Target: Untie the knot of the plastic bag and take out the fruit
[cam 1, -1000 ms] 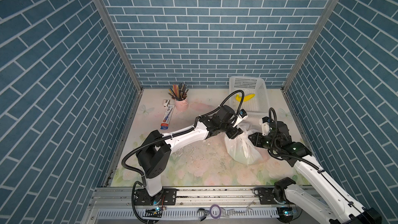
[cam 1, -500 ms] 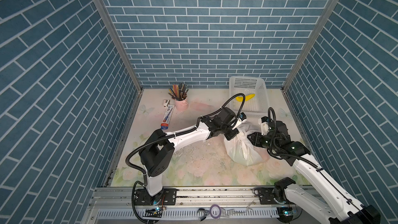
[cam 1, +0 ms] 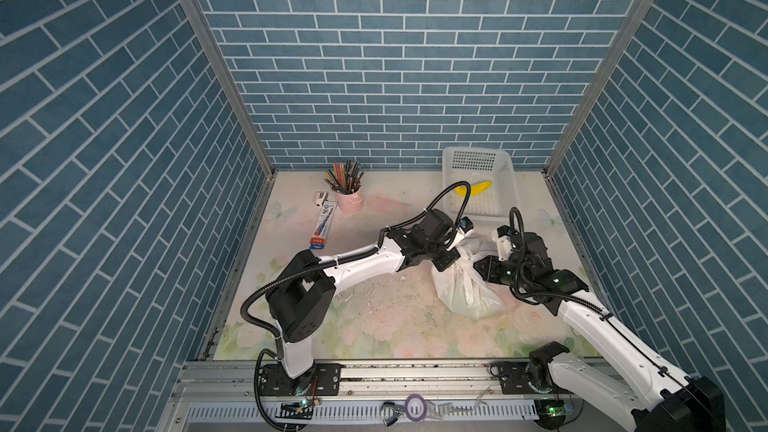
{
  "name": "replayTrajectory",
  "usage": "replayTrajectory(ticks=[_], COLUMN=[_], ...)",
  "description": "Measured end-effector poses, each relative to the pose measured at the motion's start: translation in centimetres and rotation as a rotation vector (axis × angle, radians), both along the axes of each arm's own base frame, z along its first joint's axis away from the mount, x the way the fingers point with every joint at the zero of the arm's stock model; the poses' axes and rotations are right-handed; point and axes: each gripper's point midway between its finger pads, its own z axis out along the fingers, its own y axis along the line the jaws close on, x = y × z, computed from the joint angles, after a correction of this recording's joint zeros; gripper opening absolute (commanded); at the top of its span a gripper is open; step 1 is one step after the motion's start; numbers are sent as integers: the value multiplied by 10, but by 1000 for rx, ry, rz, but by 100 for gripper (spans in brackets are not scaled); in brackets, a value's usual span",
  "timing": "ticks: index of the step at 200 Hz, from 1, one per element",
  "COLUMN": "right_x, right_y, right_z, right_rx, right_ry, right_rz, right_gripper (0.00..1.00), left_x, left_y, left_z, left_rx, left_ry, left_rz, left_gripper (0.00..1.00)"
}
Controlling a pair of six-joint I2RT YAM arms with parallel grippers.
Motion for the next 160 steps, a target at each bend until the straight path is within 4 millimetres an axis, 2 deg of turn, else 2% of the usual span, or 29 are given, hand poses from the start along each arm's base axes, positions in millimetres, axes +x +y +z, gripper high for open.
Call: replayTrajectory(ticks=[32,55,103,109,122,138,160], right_x=[2,1,0,0,0,0,2], right_y=[-2,-6,-12,-12,-10,-4,12], right_z=[1,3,1,1,2,9,25], right_rx=[-7,-12,-29,-29,-19,15,99], right_ry=[-17,-38,-55,-55,-56,-73,-119], right_rz=[-11,-24,-47,-47,-41,-17,39], right_gripper=[0,0,0,8,35,48,58], left_x=[7,10,23,25,28,30,29], left_y=[7,16,46,50,56,57,55], left_z=[10,18,33,35,39,43,45], left_rx=[-10,-24,-70,-80,-96,-113,-125], left_ry=[-27,-43,-51,-53,-54,-56,-50], left_rz=[55,96,206,219,236,245,242], left_gripper=[0,0,0,0,0,0,0])
